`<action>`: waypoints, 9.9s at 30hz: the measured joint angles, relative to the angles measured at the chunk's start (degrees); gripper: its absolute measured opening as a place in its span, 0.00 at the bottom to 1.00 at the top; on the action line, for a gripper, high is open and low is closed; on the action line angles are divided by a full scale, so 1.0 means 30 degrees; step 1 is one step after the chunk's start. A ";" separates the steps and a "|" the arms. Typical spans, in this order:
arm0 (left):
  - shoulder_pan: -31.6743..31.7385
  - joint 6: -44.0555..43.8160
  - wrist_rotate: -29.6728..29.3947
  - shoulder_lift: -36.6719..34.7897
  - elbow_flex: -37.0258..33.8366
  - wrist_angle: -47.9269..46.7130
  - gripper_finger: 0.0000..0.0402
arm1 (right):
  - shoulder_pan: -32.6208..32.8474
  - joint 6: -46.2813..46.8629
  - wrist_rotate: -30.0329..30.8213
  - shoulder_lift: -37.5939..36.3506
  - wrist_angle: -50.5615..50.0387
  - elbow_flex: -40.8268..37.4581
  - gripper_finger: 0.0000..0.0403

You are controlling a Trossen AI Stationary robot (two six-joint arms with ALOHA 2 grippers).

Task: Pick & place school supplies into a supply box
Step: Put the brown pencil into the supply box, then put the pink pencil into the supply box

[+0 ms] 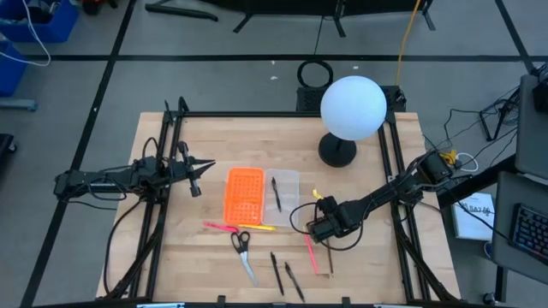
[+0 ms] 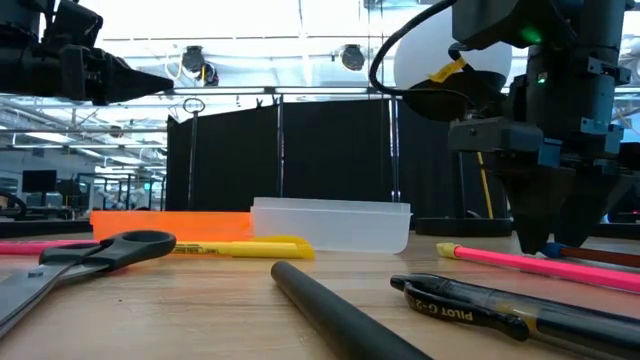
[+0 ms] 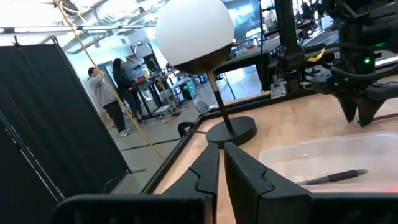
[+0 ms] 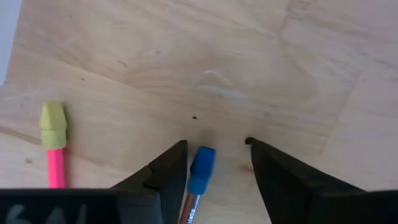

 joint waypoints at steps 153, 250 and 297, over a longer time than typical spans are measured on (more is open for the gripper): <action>-0.0004 -0.0531 0.0189 0.0015 0.0007 -0.0749 0.09 | -0.9731 -1.3251 -0.0800 -0.2875 1.2941 -0.0030 0.04; 0.0000 0.0222 0.0160 0.0015 0.0007 0.0686 0.09 | -0.4967 -1.7655 0.1108 -0.8136 0.6696 -0.0012 0.23; 0.0000 0.0164 0.0029 0.0015 0.0007 0.0196 0.09 | -0.1157 -0.6677 0.0007 0.4357 -0.5382 0.9484 0.12</action>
